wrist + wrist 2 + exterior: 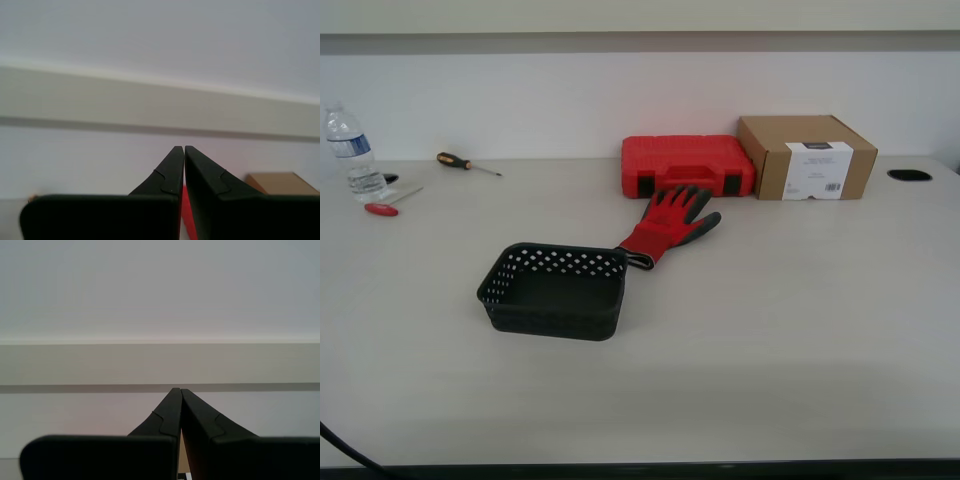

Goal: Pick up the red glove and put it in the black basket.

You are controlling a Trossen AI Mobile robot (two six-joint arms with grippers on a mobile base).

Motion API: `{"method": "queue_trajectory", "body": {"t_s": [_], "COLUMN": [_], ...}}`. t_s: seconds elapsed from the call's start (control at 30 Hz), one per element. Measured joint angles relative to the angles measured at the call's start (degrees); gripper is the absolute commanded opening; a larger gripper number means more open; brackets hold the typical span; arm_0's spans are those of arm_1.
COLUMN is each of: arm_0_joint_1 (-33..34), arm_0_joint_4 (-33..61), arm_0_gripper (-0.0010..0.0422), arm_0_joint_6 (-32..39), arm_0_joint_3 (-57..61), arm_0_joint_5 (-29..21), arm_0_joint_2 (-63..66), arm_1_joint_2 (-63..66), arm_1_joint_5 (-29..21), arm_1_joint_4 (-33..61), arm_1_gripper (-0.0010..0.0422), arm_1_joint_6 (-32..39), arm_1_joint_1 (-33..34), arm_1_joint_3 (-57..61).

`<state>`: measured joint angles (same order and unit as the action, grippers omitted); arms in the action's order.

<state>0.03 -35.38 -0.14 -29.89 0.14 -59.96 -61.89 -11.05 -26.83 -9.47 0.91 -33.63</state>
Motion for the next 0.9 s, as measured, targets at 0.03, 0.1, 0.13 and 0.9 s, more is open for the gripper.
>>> {"method": "queue_trajectory", "body": {"t_s": [0.03, 0.1, 0.13, 0.9], "arm_0_joint_1": [0.0, 0.0, 0.0, 0.0], "arm_0_joint_4": [0.0, 0.0, 0.0, 0.0], "arm_0_gripper": [0.0, 0.0, 0.0, 0.0], "arm_0_joint_6": [0.0, 0.0, 0.0, 0.0], "arm_0_joint_3": [0.0, 0.0, 0.0, 0.0], "arm_0_joint_5": [0.0, 0.0, 0.0, 0.0], "arm_0_joint_2": [0.0, 0.0, 0.0, 0.0], "arm_1_joint_2": [-1.1, -4.5, -6.7, -63.2], "arm_1_joint_5": [0.0, -0.3, -0.7, -10.7], "arm_1_joint_4": [3.2, 8.3, 10.4, 51.6], "arm_1_gripper": [0.0, 0.0, 0.0, 0.0], "arm_1_joint_6": [-0.1, -0.2, -0.2, 6.2], "arm_1_joint_1": [0.5, 1.7, 2.6, 20.8], "arm_1_joint_3": [-1.5, -4.9, -6.8, -60.4]}}
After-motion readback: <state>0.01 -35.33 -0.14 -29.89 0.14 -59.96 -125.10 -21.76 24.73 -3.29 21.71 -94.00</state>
